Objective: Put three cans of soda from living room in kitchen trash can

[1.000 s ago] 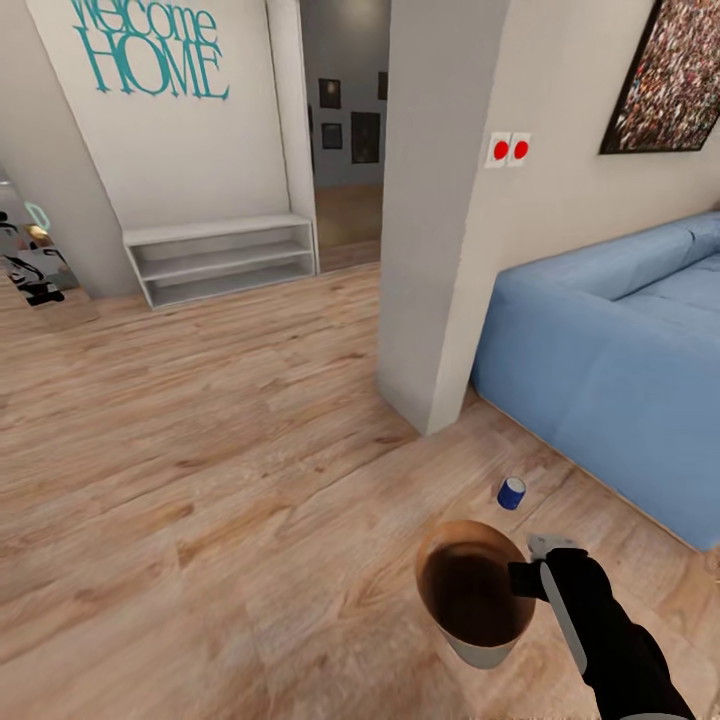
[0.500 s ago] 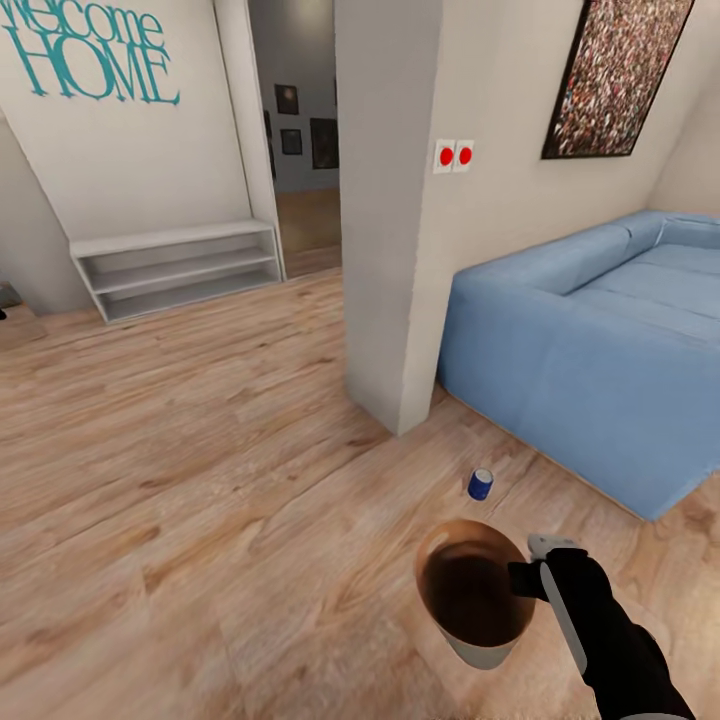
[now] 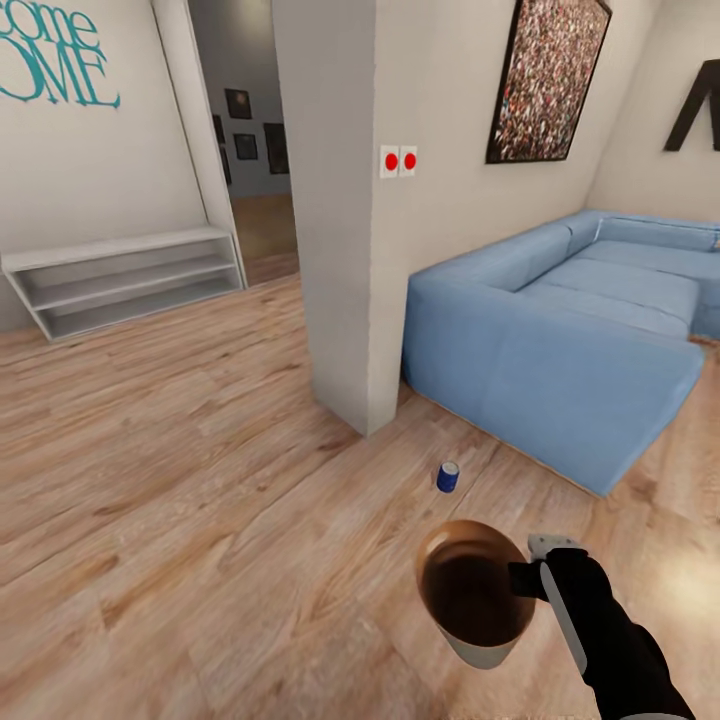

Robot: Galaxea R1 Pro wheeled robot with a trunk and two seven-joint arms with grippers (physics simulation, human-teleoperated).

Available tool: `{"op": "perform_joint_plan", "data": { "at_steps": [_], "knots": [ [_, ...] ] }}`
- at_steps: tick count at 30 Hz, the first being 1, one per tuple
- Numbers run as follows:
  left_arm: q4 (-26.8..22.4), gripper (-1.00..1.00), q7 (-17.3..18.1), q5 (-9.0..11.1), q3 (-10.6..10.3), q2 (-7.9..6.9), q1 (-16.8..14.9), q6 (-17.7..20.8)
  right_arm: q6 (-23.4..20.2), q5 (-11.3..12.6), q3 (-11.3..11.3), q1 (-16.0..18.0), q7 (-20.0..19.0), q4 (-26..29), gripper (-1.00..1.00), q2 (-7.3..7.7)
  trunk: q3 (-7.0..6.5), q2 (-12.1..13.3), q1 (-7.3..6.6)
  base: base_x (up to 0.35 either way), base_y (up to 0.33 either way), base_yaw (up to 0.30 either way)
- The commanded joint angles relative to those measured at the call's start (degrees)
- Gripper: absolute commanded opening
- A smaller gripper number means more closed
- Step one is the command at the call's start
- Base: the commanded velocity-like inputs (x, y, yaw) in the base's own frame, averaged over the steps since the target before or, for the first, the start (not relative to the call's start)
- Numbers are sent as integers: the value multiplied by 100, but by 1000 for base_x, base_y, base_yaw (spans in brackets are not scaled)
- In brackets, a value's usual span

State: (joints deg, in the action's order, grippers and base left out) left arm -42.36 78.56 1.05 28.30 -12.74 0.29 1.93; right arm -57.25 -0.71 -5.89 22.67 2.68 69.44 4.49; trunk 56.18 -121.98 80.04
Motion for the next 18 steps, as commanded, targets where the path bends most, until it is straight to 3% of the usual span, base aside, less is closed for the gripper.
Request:
{"op": "perform_joint_plan", "data": {
  "at_steps": [1, 18],
  "knots": [
    [0, 100, 1, 0, 0, 0, 2, 0, 3, 62, 0, 3, -31, 0, -100, 0, -5, 0, 0, 0, 0, -246],
    [0, 100, -1, 0, -1, 0, 5, 0, 3, 62, 0, 2, -31, 0, -100, 0, -77, 0, 0, 0, 0, -246]
  ]
}}
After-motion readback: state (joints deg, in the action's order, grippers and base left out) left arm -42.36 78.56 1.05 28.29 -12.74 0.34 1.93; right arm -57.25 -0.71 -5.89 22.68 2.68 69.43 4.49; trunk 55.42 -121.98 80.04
